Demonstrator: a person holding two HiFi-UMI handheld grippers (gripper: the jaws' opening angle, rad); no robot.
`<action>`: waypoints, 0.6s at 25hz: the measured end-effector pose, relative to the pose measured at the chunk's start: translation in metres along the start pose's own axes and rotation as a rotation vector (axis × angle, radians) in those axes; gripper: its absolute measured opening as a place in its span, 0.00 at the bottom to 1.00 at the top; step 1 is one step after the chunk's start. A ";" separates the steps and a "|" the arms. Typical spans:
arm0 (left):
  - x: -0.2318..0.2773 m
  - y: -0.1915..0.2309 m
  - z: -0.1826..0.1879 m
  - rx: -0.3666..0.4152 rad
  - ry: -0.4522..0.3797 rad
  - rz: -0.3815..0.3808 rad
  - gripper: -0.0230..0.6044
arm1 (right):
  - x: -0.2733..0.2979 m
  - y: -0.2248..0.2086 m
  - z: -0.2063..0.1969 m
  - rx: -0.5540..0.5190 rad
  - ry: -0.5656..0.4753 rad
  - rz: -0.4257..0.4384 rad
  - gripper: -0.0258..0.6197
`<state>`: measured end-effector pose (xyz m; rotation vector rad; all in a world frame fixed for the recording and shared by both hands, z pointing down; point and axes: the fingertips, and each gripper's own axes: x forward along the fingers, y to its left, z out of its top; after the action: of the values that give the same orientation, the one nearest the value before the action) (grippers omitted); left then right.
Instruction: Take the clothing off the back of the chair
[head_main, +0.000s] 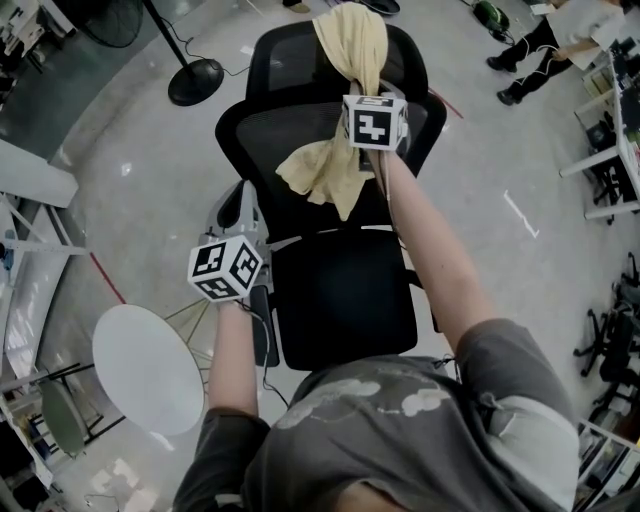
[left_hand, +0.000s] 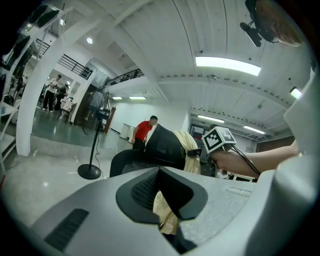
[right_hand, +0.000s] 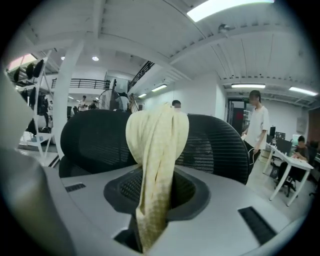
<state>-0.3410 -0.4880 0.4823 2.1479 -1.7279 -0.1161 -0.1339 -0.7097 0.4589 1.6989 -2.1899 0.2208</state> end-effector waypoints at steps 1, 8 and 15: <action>0.001 -0.002 0.000 -0.004 -0.001 -0.004 0.04 | -0.002 0.000 -0.001 -0.008 0.008 0.019 0.17; -0.003 -0.008 0.012 0.023 -0.023 -0.001 0.04 | -0.024 0.008 0.017 -0.011 -0.033 0.135 0.13; -0.015 -0.030 0.035 0.062 -0.052 -0.013 0.04 | -0.059 0.006 0.068 0.014 -0.158 0.193 0.13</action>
<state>-0.3271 -0.4765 0.4371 2.2187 -1.7689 -0.1247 -0.1393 -0.6773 0.3748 1.5595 -2.4758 0.1553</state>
